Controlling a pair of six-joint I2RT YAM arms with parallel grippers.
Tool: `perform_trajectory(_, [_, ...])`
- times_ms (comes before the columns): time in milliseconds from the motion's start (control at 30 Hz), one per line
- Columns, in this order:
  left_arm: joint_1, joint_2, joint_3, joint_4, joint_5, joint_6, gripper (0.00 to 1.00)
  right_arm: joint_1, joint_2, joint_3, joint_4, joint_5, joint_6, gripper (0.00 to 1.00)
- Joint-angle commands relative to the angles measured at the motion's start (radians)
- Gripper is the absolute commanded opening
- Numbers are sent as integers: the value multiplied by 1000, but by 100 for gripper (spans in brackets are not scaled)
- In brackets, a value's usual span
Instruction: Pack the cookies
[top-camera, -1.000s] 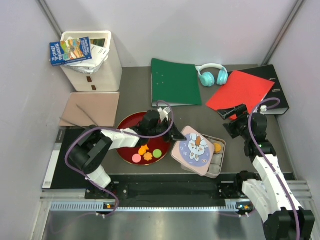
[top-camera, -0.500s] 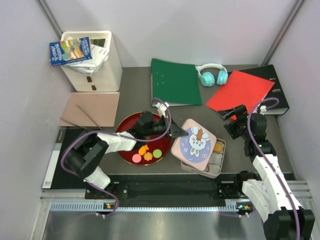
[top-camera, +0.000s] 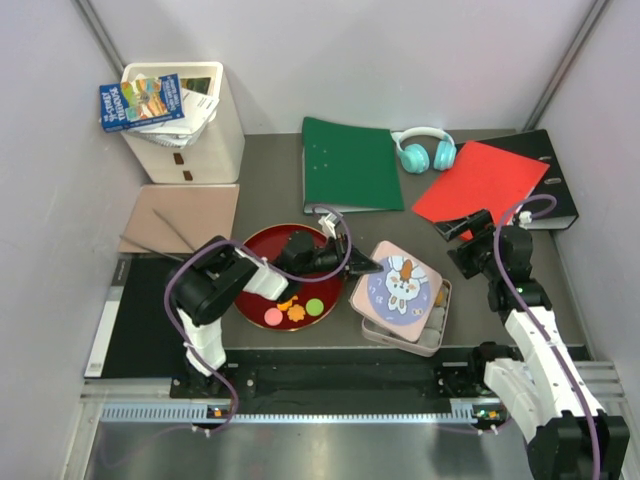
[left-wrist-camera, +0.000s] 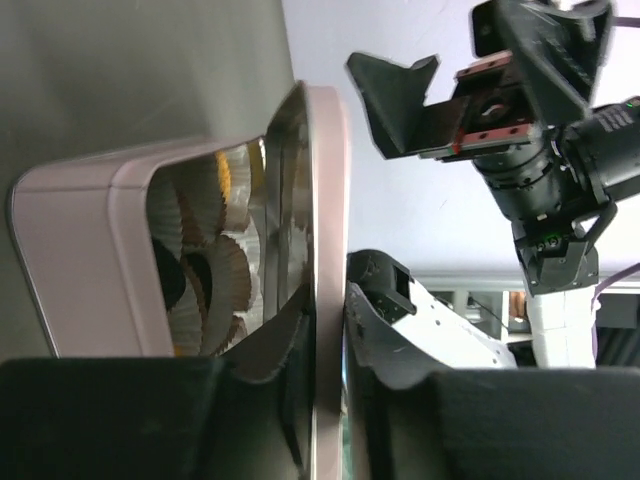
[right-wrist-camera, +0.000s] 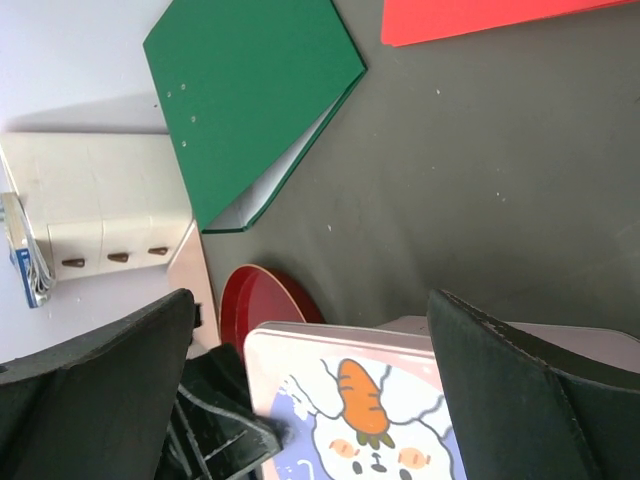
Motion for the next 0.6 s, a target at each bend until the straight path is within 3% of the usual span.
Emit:
perform_trajectory(0, [5, 39, 73, -20, 97, -68, 26, -12, -2, 51, 25, 15, -17, 99])
perform_trajectory(100, [11, 25, 88, -97, 111, -27, 34, -12, -2, 55, 25, 19, -24, 99])
perform_trajectory(333, [12, -26, 201, -547, 99, 217, 51, -12, 2, 66, 20, 35, -44, 99])
perform_trajectory(367, [12, -26, 220, -680, 93, 249, 53, -12, 2, 68, 19, 38, -46, 99])
perform_trajectory(567, [14, -10, 346, -1002, -1, 453, 63, -12, 0, 69, 17, 45, -55, 99])
